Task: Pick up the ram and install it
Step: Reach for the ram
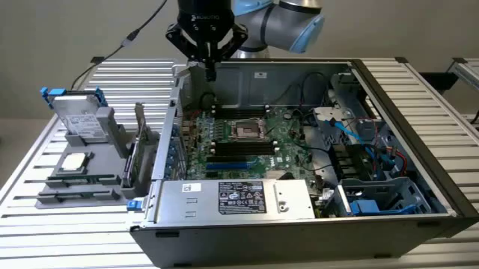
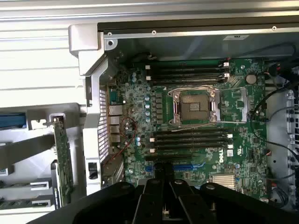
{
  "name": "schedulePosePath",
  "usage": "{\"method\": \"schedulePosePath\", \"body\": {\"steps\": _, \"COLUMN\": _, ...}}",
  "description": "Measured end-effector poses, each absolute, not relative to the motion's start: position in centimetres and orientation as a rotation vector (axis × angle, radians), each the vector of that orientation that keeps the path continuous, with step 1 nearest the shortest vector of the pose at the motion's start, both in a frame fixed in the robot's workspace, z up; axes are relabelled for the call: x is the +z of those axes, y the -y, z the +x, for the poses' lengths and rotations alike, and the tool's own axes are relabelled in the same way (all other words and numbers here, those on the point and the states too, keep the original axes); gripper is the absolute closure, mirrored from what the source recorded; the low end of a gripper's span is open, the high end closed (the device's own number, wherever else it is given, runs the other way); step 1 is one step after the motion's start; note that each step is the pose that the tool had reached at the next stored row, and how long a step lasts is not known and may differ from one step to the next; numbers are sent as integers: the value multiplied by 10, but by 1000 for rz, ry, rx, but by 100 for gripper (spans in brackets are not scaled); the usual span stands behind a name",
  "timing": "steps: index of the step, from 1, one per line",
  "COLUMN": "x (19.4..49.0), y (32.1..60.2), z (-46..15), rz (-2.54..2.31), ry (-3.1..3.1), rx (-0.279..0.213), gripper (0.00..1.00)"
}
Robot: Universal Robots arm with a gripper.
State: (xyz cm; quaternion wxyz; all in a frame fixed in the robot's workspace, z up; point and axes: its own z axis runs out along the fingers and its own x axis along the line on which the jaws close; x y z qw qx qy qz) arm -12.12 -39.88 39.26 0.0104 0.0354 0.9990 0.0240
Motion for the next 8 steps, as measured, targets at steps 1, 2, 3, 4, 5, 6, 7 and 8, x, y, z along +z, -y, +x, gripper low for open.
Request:
{"method": "schedulePosePath", "body": {"steps": 1, "x": 393, "y": 399, "z": -121, "rz": 110, "ry": -3118, "rx": 75, "gripper": 90}}
{"method": "schedulePosePath", "body": {"steps": 2, "x": 393, "y": 399, "z": -121, "rz": 110, "ry": -3118, "rx": 75, "gripper": 90}}
{"method": "schedulePosePath", "body": {"steps": 3, "x": 393, "y": 399, "z": -121, "rz": 110, "ry": -3118, "rx": 75, "gripper": 90}}
{"method": "schedulePosePath", "body": {"steps": 4, "x": 393, "y": 399, "z": -121, "rz": 110, "ry": -3118, "rx": 75, "gripper": 90}}
{"method": "schedulePosePath", "body": {"steps": 5, "x": 393, "y": 399, "z": -121, "rz": 110, "ry": -3118, "rx": 75, "gripper": 90}}
{"method": "schedulePosePath", "body": {"steps": 6, "x": 393, "y": 399, "z": -121, "rz": 110, "ry": -3118, "rx": 75, "gripper": 90}}
{"method": "schedulePosePath", "body": {"steps": 7, "x": 393, "y": 399, "z": -121, "rz": 110, "ry": -3118, "rx": 75, "gripper": 90}}
{"method": "schedulePosePath", "body": {"steps": 8, "x": 393, "y": 399, "z": -121, "rz": 110, "ry": -3118, "rx": 75, "gripper": 90}}
